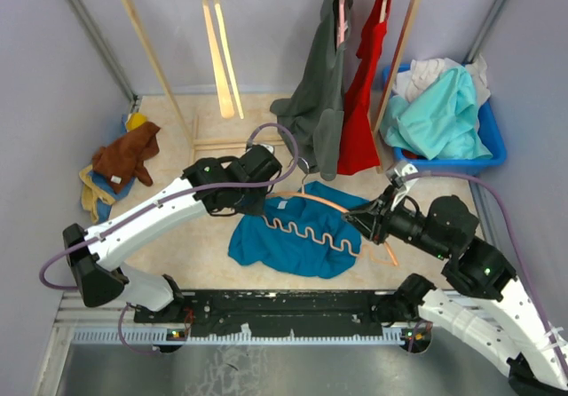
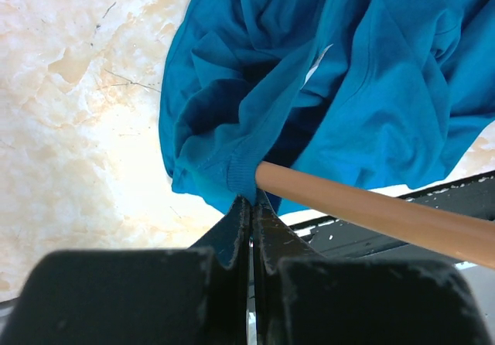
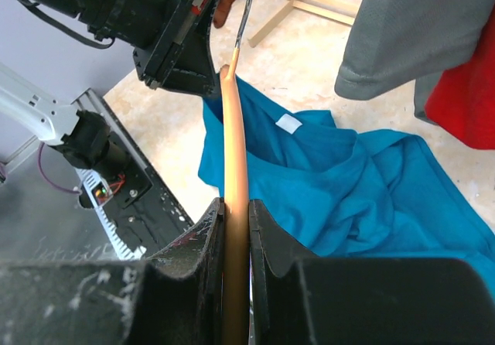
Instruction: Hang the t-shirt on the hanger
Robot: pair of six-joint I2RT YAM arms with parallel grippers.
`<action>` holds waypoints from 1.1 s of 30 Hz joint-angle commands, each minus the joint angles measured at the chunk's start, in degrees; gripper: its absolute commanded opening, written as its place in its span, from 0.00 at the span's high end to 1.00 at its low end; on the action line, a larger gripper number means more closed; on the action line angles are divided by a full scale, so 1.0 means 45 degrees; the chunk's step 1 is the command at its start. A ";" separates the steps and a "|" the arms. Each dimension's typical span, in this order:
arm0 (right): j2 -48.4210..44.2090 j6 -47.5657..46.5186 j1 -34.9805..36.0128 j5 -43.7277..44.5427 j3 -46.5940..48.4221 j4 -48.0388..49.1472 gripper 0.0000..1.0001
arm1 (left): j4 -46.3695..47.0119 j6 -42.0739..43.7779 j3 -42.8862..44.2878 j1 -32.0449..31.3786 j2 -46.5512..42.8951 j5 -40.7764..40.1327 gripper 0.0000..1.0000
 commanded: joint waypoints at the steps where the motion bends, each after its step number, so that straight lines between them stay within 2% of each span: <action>1: 0.0618 -0.0424 -0.0100 -0.0232 0.0817 0.1850 1.00 | -0.0506 -0.0133 0.0623 -0.0165 -0.0195 -0.0220 1.00; 6: 0.0864 -0.0420 -0.0092 -0.0640 0.0709 0.2197 1.00 | -0.0833 -0.0111 0.1472 -0.0270 -0.0154 -0.0480 1.00; 16: 0.0365 0.0080 -0.0089 -0.0859 -0.0262 0.3457 1.00 | -0.2035 0.0073 0.4693 -0.0912 0.0690 -0.0754 1.00; 26: -0.0767 0.0811 -0.0100 -0.0163 -0.1087 0.5511 1.00 | -0.2933 0.0330 0.7963 -0.1513 0.1101 -0.1166 1.00; 33: -0.1554 0.1000 -0.0096 0.0450 -0.1225 0.5675 1.00 | -0.3411 0.0744 0.9802 -0.1513 0.1607 -0.0826 0.98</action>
